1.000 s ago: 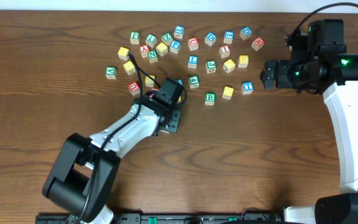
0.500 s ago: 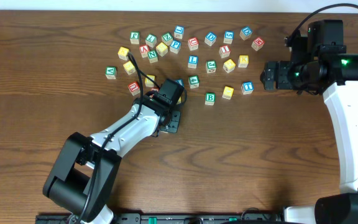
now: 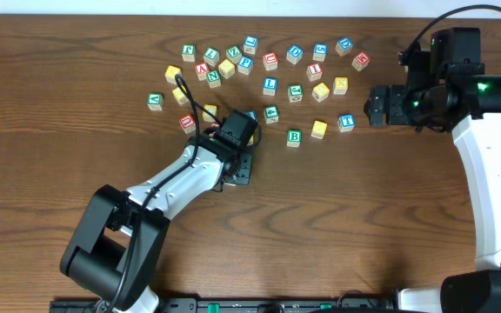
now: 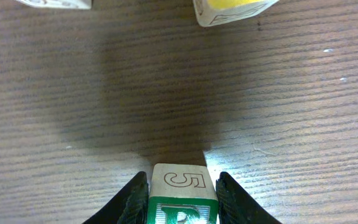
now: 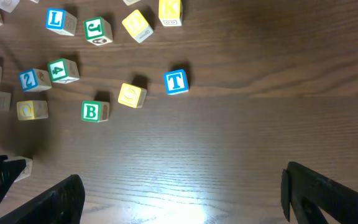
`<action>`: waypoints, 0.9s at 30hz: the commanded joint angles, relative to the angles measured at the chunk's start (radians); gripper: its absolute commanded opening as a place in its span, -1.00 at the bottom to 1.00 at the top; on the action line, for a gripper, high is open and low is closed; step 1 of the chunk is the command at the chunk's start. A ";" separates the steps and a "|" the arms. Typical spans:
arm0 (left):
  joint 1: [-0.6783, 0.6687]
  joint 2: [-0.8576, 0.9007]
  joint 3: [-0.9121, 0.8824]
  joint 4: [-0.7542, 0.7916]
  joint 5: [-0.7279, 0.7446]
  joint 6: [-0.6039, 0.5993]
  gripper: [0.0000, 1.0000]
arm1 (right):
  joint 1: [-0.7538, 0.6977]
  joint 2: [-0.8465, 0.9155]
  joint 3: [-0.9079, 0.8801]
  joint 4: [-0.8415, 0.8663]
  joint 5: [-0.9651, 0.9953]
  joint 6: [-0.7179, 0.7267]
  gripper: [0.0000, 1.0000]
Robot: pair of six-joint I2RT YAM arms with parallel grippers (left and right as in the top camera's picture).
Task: Spell out ROBOT
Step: 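Lower the R block onto the table and open the left gripper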
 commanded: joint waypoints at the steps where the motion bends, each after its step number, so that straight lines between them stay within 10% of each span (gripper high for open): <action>1: 0.004 0.003 -0.007 -0.011 -0.005 -0.070 -0.30 | -0.013 0.006 0.000 -0.001 0.004 -0.008 0.96; 27: 0.054 -0.128 0.191 -0.211 -0.006 0.053 0.10 | -0.012 0.006 0.000 0.012 -0.043 -0.007 0.99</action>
